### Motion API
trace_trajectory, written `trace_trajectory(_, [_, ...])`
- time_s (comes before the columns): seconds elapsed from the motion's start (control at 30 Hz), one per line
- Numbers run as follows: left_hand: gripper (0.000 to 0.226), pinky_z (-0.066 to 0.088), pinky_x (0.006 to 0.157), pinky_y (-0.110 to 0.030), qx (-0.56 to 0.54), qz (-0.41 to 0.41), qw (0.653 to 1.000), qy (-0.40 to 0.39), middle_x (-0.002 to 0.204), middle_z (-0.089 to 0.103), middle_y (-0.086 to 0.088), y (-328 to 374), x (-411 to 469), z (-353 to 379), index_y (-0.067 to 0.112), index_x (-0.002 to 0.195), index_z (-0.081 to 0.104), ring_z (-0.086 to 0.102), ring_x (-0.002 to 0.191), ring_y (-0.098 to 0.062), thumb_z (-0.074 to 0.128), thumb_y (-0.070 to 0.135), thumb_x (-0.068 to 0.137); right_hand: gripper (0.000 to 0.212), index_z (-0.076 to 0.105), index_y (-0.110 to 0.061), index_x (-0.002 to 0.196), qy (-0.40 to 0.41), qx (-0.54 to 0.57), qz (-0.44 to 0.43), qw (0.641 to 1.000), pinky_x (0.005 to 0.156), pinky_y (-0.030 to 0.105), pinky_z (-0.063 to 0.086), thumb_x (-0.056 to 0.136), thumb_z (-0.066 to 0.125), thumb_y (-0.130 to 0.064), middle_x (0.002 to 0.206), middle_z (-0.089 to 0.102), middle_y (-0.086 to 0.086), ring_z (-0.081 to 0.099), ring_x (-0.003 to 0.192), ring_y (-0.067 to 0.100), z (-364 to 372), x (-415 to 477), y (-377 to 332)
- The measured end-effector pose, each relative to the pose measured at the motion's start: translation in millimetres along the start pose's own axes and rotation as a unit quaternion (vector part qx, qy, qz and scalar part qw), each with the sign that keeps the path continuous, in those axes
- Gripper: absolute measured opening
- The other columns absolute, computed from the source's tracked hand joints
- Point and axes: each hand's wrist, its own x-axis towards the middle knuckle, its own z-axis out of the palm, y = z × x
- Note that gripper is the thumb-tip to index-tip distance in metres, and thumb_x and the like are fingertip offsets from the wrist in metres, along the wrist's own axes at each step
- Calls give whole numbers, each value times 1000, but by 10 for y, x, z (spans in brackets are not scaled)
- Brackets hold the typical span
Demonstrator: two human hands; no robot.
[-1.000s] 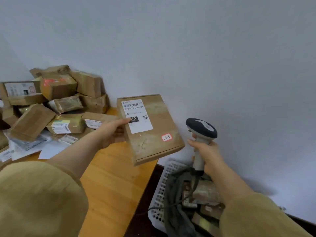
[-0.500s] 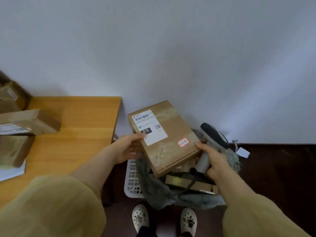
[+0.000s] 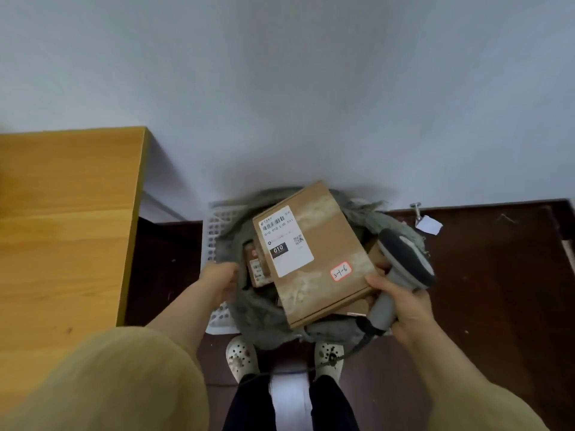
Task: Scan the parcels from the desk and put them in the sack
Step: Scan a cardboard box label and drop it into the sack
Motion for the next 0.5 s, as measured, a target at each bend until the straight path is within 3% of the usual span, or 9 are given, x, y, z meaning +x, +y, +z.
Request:
trace_trajectory(0.1, [26, 41, 58, -29, 22, 0, 999, 47, 84, 54, -13, -203, 415, 12, -2, 111, 52, 49, 64, -22, 57, 9, 89, 27, 63, -12, 80, -27, -18, -71, 997, 47, 24, 55, 68, 72, 10, 64, 71, -6, 67, 61, 9, 193, 161, 23])
trace_trajectory(0.17, [35, 43, 67, -32, 46, 11, 998, 49, 84, 54, -10, -243, 667, 36, -6, 122, 54, 54, 77, -28, 56, 8, 90, 35, 65, -13, 83, -41, -24, -103, 994, 51, 22, 55, 52, 83, -8, 70, 73, -7, 69, 66, 8, 271, 253, 85])
trace_trajectory(0.23, [36, 47, 78, -34, 76, 29, 995, 55, 102, 60, -11, -210, 921, 76, -4, 123, 56, 59, 99, -34, 54, 15, 93, 48, 67, -13, 84, -36, -19, -106, 994, 57, 28, 58, 40, 85, -20, 78, 74, -5, 71, 74, 11, 275, 369, 192])
trace_trajectory(0.27, [36, 49, 83, -37, 91, 34, 994, 57, 111, 60, -14, -170, 1048, 100, -2, 123, 56, 58, 106, -35, 53, 22, 95, 41, 66, -14, 84, -32, -8, -96, 995, 59, 31, 59, 47, 83, -16, 79, 74, -5, 71, 76, 12, 258, 423, 248])
trace_trajectory(0.33, [35, 45, 82, -39, 103, 50, 992, 57, 112, 57, -15, -62, 1265, 159, 4, 119, 54, 56, 99, -30, 49, 31, 97, 24, 66, -17, 85, -26, 1, -70, 997, 61, 33, 58, 66, 72, -3, 82, 73, -4, 70, 77, 13, 191, 531, 333])
trace_trajectory(0.43, [32, 40, 77, -34, 117, 83, 988, 56, 106, 52, -10, 93, 1625, 292, 9, 119, 54, 50, 85, -19, 43, 33, 100, 27, 68, -12, 92, -15, -15, -59, 998, 74, 44, 58, 66, 69, -6, 97, 71, 8, 69, 86, 23, 118, 681, 410])
trace_trajectory(0.5, [35, 42, 85, -36, 134, 95, 985, 46, 118, 55, -11, 173, 1818, 347, 12, 125, 53, 53, 99, -23, 44, 33, 99, 28, 68, -9, 92, -4, -27, -67, 997, 71, 42, 60, 64, 68, -6, 94, 72, 9, 71, 81, 22, 95, 761, 419])
